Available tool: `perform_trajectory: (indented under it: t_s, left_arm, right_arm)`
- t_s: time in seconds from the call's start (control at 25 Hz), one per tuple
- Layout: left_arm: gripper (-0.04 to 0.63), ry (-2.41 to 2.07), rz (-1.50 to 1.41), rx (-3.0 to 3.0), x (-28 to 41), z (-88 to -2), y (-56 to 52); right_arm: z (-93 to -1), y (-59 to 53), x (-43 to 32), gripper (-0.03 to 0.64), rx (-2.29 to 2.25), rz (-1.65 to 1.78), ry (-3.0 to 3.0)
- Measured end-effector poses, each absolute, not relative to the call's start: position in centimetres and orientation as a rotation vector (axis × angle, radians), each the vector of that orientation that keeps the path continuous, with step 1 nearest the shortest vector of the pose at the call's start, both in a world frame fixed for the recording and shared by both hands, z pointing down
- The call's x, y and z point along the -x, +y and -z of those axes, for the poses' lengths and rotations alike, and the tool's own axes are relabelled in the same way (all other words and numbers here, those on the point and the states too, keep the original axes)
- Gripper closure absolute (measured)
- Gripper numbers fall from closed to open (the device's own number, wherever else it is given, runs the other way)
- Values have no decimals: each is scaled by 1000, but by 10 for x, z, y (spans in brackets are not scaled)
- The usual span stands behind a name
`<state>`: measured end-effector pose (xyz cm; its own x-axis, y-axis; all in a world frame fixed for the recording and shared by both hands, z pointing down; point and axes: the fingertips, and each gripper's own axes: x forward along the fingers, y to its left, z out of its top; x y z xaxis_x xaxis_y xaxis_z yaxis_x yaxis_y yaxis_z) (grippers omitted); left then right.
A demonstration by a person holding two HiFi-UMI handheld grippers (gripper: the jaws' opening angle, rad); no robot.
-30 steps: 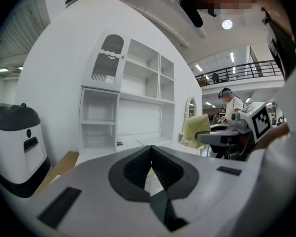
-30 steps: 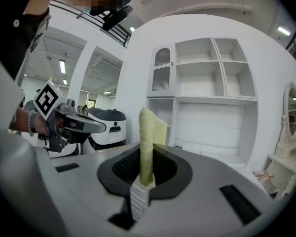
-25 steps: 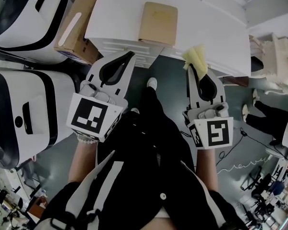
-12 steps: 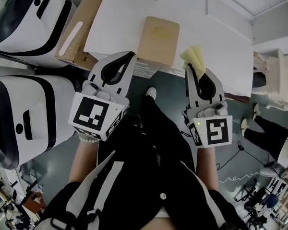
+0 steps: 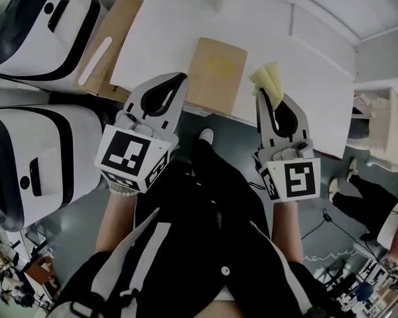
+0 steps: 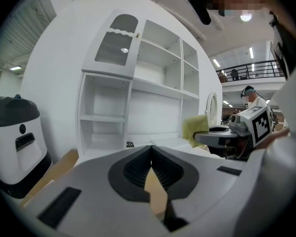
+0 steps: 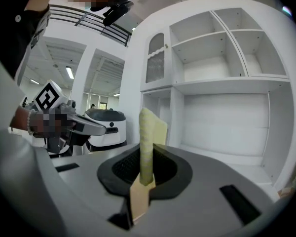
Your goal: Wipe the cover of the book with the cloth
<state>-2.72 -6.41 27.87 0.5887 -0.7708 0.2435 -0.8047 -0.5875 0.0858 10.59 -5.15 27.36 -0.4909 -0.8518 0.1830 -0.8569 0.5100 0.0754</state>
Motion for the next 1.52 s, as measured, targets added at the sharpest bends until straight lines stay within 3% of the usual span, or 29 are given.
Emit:
perform_trajectory:
  t_s: [0.28,0.68,1.0,1.52]
  left_arm:
    - [594,-1320,-328,-2552,19,-295,-91]
    - [462,-1235,-516,-2379,12,-357,-113]
    - [410,-1148,-505,-2180,18,-417,-121]
    - [403,-1043,-651,-2065,28,-483,-141]
  right_arm:
    - [-286,-86,-119,581,-1407,-63,-2566]
    - [-329,-156,-147,581,-1374,-107,-2518]
    - [-367,-177,-153,581,-1344,-132,-2452]
    - [-425,-197,-131,581,-1154,-3,-2277]
